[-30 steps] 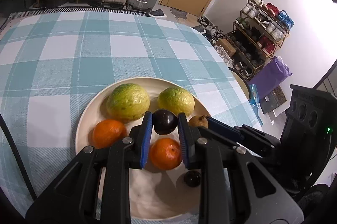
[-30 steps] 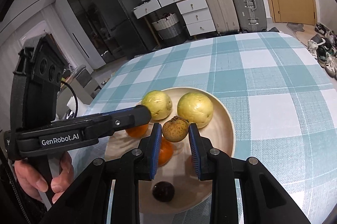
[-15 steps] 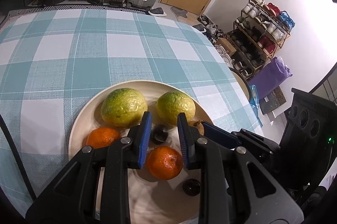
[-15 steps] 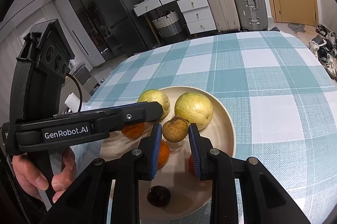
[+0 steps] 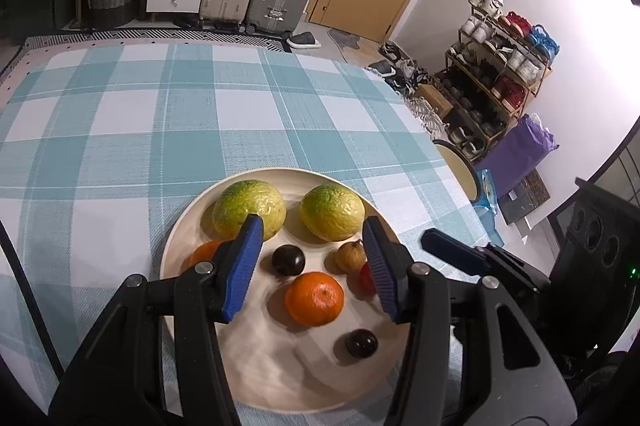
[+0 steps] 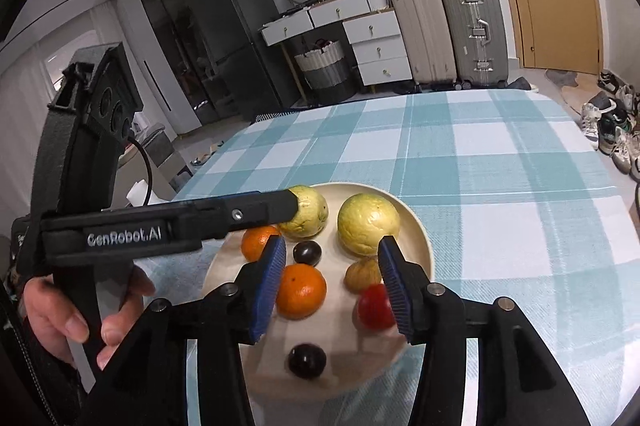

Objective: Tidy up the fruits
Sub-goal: 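Open both grippers to release the pear and plum onto the plate, then move both grippers back toward the last tomato and kiwi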

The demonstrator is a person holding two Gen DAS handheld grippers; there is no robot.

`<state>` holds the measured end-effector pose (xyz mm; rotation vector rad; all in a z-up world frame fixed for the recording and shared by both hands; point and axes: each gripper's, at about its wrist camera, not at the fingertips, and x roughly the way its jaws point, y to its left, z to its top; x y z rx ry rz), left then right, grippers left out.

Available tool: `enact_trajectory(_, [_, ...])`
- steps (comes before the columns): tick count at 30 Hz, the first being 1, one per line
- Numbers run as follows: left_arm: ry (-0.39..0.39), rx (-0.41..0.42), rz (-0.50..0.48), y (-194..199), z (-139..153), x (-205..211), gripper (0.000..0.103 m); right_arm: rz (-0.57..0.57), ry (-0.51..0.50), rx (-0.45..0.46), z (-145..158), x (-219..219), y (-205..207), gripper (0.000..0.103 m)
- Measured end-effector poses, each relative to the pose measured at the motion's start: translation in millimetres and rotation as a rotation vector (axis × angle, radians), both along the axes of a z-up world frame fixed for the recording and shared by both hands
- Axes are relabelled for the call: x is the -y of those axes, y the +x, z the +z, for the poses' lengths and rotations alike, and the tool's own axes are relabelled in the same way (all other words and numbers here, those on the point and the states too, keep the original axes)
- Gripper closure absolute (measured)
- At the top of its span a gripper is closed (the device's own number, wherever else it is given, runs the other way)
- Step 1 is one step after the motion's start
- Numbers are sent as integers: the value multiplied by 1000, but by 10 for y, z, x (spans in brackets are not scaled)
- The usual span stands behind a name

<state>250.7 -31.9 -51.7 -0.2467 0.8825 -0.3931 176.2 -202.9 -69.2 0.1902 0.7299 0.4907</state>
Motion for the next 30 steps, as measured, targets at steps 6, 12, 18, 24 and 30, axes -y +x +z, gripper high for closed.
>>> enact_trajectory(6, [7,27,22,-286,141,-92,48,-44,-16,48,154,155,-258,39])
enact_trajectory(12, [25,60,64,-645,276,-216,40,-68,-9,79,267,250,-469,36])
enact_trajectory(18, [2,81,106,-1017,316,-329,31,-67,-11,119,398,255,-700,22])
enact_trajectory(24, [136,129,179,-1396,374,-310,17,-64,-10,148,506,238,-906,15])
enact_trajectory(30, [183,155,187,-1717,397,-278,4,-38,2,151,520,160,-1077,11])
